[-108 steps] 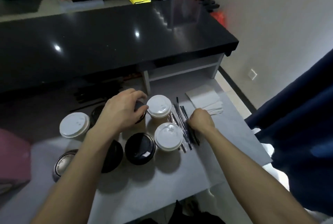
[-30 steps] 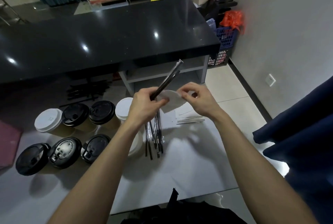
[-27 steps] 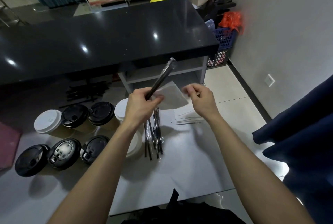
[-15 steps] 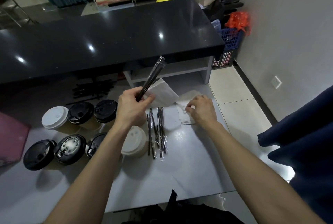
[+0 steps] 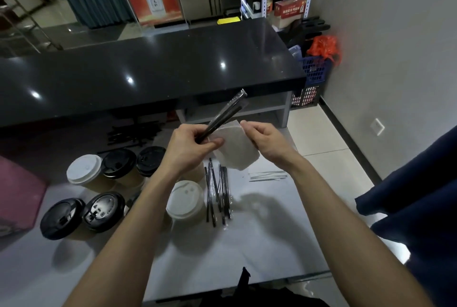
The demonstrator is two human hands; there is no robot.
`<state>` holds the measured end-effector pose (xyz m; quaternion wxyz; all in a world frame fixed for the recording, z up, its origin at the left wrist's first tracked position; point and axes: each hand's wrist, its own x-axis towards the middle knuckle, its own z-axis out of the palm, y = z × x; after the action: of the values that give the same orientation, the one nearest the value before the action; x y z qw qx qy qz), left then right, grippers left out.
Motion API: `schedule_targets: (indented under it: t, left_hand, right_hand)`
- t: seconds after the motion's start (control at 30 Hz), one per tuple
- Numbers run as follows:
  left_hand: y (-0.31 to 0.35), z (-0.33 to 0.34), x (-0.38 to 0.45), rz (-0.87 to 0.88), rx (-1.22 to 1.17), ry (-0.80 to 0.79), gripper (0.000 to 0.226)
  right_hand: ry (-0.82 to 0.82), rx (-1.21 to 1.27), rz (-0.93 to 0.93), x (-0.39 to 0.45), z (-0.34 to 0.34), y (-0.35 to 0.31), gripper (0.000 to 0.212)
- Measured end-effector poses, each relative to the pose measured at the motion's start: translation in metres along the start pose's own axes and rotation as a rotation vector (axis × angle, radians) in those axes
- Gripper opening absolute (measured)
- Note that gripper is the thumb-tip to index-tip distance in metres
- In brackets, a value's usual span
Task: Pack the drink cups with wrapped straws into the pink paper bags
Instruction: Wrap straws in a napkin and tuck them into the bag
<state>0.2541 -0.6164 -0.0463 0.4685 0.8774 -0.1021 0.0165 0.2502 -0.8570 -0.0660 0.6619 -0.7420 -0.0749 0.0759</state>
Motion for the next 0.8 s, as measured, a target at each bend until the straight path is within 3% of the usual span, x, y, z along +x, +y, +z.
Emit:
schedule_targets:
  t: [0.07,0.13,0.2,0.27,0.37,0.43,0.6,0.8]
  left_hand:
    - [-0.004,-0.002,0.0,-0.038,0.037,0.049,0.021]
    - [-0.003,-0.002,-0.004,-0.056,0.023,0.051,0.02]
    - [0.0,-0.002,-0.008,-0.051,-0.05,0.054,0.021]
    - [0.002,-0.004,-0.01,-0.12,-0.158,0.079,0.038]
    - [0.0,-0.008,-0.013,-0.251,-0.405,0.096,0.026]
    - [-0.002,-0.012,-0.016,-0.264,-0.447,0.132,0.021]
    - [-0.01,-0.029,-0.028,-0.203,-0.408,0.211,0.016]
    - [-0.031,-0.071,-0.043,-0.176,-0.34,0.262,0.019]
  right_hand:
    - [-0.071,0.071,-0.005,-0.006,0.003,-0.003,0.047]
    - [-0.099,0.015,-0.045,-0.008,0.008,0.0,0.028]
    - [-0.005,-0.058,-0.051,-0.004,0.014,0.005,0.013]
    - [0.156,-0.096,-0.039,0.003,0.019,0.007,0.007]
    - [0.332,-0.043,-0.005,0.009,0.028,-0.001,0.015]
    - [0.382,0.027,-0.005,0.014,0.04,-0.009,0.01]
    - [0.311,0.23,0.0,0.023,0.085,-0.036,0.016]
    - [0.217,0.224,-0.044,0.031,0.144,-0.055,0.022]
